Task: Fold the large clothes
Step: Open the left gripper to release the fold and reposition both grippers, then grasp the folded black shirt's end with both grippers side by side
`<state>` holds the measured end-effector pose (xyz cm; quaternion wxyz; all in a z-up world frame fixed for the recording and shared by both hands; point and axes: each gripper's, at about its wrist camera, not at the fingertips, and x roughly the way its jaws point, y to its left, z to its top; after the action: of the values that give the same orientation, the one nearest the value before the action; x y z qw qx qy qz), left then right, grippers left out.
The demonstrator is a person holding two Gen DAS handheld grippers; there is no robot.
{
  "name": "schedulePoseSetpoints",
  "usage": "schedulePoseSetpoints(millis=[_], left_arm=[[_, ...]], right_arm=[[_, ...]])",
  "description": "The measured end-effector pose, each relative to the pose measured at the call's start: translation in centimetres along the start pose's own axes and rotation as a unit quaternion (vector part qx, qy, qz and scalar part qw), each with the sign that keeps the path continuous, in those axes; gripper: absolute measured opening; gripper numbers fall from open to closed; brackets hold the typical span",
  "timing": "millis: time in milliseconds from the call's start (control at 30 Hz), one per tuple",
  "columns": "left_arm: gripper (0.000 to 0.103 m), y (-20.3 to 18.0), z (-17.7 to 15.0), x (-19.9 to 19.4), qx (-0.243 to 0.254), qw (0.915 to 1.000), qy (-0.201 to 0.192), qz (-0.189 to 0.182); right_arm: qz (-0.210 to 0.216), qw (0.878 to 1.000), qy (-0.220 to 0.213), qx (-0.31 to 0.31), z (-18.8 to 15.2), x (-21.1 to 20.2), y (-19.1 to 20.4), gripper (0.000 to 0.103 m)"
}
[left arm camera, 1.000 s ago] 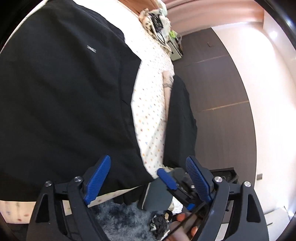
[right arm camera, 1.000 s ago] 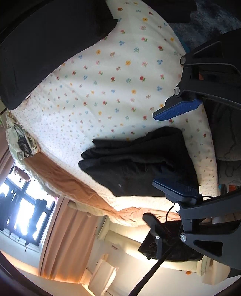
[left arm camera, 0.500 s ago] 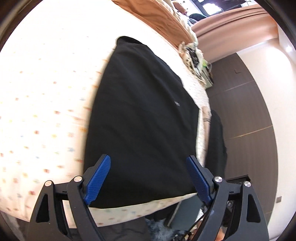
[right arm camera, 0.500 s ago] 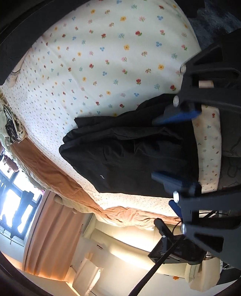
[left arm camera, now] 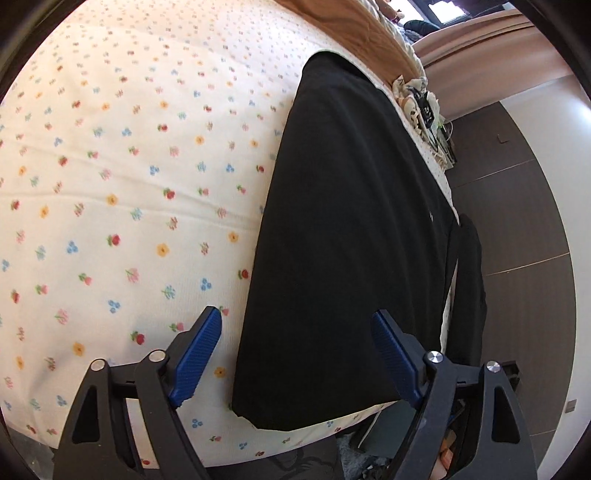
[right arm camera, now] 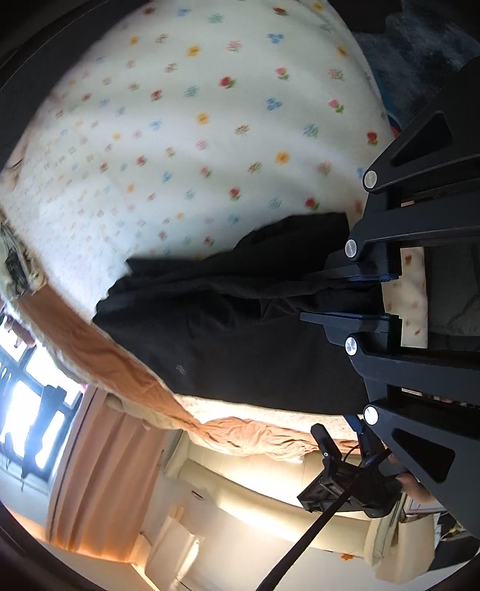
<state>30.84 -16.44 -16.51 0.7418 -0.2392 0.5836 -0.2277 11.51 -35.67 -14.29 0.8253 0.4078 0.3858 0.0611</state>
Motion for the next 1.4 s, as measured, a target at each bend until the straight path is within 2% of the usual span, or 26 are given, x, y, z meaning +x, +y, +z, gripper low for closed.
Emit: schedulePoseSetpoints(millis=[133,200,267,333,400,433,633,667,800,1033,1400], left_arm=[[0.081,-0.1,0.1,0.7,0.008,1.0,0.004,0.002],[0.081,-0.1,0.6,0.9,0.008,1.0,0.001,0.001],[0.081,-0.2,1.1,0.9,0.008,1.0,-0.003,0.0],[0.081,-0.5,1.7,0.9,0.009,0.9999,-0.005,-0.002],[0.08,-0.5,2.3,1.1,0.007,1.0,-0.005,-0.003],[0.075,-0.4,2.7,1.2,0.006,1.0,-0.005,-0.004],[0.069,-0.4,5.1,1.8,0.009,0.9999,-0.006,-0.012],[0.068,-0.5,5.6,2.0,0.009,0.9999,-0.005,-0.013],[0.065,-1.1,7.6,2.8,0.015,0.9998,-0.004,-0.01],[0.065,-1.9,10.6,4.2,0.036,0.9994,0.001,-0.004],[0.065,-2.6,13.7,5.6,0.048,0.9987,-0.005,0.013]], right_arm=[[0.016,1.0,0.007,0.006,1.0,-0.7,0.2,0.014],[0.01,1.0,0.002,0.0,1.9,-1.3,0.7,0.025],[0.003,1.0,-0.006,-0.006,2.8,-1.8,0.9,0.056],[-0.003,1.0,-0.015,-0.006,3.9,-2.1,0.8,0.067],[-0.005,1.0,-0.017,-0.012,5.1,-2.1,1.0,0.067],[-0.006,1.0,-0.012,-0.018,5.9,-1.9,1.2,0.067],[-0.015,0.998,0.034,-0.051,8.9,0.7,2.9,0.07],[-0.013,0.998,0.04,-0.051,9.2,1.4,2.9,0.073],[-0.013,0.997,0.065,-0.037,10.9,3.7,2.2,0.074],[0.012,0.992,0.12,-0.032,13.6,7.1,1.3,0.074],[0.04,0.988,0.144,-0.033,17.6,11.2,1.7,0.074]])
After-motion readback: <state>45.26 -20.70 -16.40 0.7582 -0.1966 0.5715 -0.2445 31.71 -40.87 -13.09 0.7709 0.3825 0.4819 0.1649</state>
